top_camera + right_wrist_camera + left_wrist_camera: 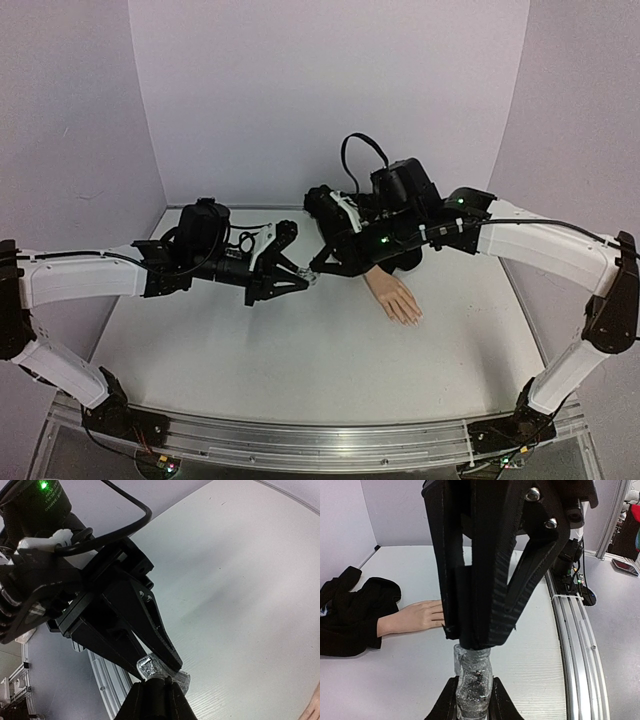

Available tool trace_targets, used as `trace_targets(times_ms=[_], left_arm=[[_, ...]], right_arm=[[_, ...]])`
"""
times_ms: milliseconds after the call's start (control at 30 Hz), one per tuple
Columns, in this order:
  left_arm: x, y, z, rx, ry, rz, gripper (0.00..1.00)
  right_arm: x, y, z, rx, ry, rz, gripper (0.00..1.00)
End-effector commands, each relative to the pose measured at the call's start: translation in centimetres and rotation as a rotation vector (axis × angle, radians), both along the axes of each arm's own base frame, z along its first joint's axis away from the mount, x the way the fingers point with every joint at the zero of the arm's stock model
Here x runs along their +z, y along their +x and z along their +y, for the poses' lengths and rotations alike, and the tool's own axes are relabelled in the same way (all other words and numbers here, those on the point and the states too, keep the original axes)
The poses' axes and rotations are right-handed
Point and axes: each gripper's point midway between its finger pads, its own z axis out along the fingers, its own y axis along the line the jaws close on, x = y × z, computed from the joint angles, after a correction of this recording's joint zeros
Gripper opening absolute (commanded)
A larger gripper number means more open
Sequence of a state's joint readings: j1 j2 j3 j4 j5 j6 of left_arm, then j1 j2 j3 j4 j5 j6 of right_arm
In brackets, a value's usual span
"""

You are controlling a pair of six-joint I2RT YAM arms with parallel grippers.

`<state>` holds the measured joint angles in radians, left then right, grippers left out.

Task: Paint the nails

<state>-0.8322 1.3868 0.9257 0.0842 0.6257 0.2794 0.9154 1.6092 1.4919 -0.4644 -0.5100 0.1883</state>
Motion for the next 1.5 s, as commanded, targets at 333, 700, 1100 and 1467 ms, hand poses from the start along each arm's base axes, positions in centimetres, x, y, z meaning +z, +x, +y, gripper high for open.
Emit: trace_targets(times_ms=[333,700,1100,1467], left_arm=[[2.09,0.79,-0.51,0.015,-0.030,-0.029,0.00],[1.63,0.86,-0.54,0.015,-0.020,-0.030,0.00],[1.53,0.93,-0.66,0.012,-0.014,-0.032,0.00],[1.38,1.00,-0.59,0.015,-0.009,-0.035,0.00]], right_arm=[[1.99,-0.61,-0.75,0.001,0.043,-0.048,0.00],[2.34,-0.70,-1.01,-0.002,0.051,-0.061,0.00],[2.37,-0.78,-1.33,-0.009,0.050,-0.066,0.00],[2.50,-0.71,-1.63,-0.022,0.049,-0.077,0.00]])
